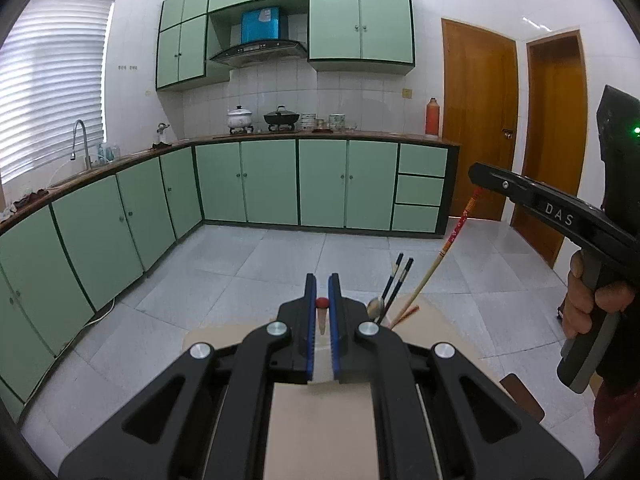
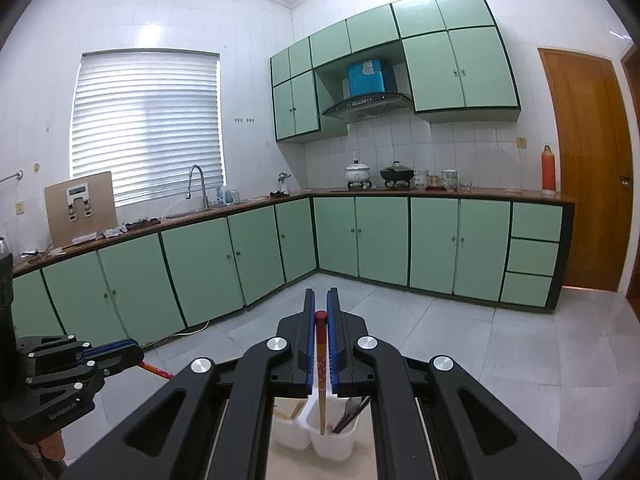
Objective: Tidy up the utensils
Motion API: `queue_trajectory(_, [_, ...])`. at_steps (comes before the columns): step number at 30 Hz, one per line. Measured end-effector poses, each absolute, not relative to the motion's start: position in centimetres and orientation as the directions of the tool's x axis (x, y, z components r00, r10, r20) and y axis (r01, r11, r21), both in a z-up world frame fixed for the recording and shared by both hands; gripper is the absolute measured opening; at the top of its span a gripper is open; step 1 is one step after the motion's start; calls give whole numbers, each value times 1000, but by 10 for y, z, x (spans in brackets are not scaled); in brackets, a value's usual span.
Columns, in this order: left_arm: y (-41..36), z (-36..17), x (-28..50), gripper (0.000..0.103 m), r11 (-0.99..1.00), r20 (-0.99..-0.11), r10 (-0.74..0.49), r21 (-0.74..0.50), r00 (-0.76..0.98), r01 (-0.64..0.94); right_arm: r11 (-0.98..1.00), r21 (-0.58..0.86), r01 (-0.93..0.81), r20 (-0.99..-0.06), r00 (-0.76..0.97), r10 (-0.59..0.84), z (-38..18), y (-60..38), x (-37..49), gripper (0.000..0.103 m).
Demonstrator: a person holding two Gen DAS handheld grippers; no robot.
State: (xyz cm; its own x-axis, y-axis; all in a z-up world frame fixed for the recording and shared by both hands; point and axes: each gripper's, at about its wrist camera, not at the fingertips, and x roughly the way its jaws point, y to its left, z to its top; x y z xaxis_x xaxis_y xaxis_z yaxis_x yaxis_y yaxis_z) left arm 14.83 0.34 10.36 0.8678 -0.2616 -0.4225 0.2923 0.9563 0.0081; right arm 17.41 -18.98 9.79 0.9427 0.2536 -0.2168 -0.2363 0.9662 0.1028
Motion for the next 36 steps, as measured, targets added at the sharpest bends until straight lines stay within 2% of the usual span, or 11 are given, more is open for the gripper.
queue_trajectory(8, [-12,94,197,5,948,-492,-260,33,830,317,970,91,-225,-232,943,240,93,-185,213,6])
queue_trajectory(21, [-26,59,261,5,933,-603,-285,5,745,360,960,111,-258,-348,895,280,46,-178,269,6])
queue_trajectory(23, [-24,51,269,10,933,-615,-292,-15,733,359,955,119,-273,-373,879,297,39,-176,274,10])
queue_trajectory(24, [-22,49,272,25,934,-615,-297,-30,730,355,955,123,-270,-388,872,297,34,-176,277,23])
queue_trajectory(25, [-19,46,275,40,936,-614,-305,-52,728,348,957,123,-263,-393,872,291,32,-177,278,32])
queue_trajectory(31, [-9,43,269,41,948,-573,-299,-84,763,308,968,128,-218,-381,890,250,30,-187,274,33])
queue_trajectory(36, [-7,51,252,60,957,-527,-275,-68,804,283,970,136,-199,-364,901,236,35,-192,257,43])
